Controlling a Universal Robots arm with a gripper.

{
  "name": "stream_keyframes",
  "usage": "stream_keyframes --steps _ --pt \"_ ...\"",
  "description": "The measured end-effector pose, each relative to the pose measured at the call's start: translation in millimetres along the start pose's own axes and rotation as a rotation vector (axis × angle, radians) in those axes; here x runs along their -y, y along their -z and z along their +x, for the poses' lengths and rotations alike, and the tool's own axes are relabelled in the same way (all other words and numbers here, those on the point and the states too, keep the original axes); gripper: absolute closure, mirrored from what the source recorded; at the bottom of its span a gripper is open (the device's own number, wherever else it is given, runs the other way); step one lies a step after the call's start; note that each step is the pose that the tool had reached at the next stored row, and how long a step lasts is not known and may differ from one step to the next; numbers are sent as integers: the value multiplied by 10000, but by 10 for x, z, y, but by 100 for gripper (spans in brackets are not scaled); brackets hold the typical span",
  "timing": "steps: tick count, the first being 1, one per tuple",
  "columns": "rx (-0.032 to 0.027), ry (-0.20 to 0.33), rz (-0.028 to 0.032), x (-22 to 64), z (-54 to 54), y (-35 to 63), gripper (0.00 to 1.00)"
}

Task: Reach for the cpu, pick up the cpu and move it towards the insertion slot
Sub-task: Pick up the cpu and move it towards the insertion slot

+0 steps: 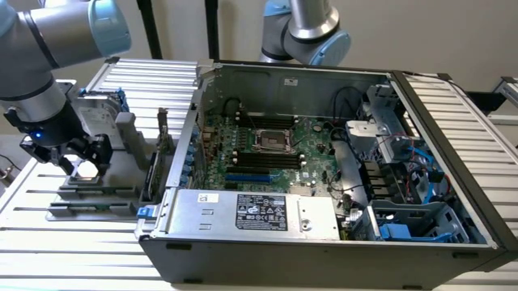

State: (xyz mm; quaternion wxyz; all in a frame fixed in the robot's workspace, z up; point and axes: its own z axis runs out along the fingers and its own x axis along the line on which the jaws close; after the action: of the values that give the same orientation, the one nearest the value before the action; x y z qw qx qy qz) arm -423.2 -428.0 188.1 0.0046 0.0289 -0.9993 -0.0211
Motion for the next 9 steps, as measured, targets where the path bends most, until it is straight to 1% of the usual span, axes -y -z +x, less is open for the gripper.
stream_keyframes --steps 5,9 --pt "-3 1 1 -1 0 -10 29" --pt "-1 0 0 -19 2 -13 29"
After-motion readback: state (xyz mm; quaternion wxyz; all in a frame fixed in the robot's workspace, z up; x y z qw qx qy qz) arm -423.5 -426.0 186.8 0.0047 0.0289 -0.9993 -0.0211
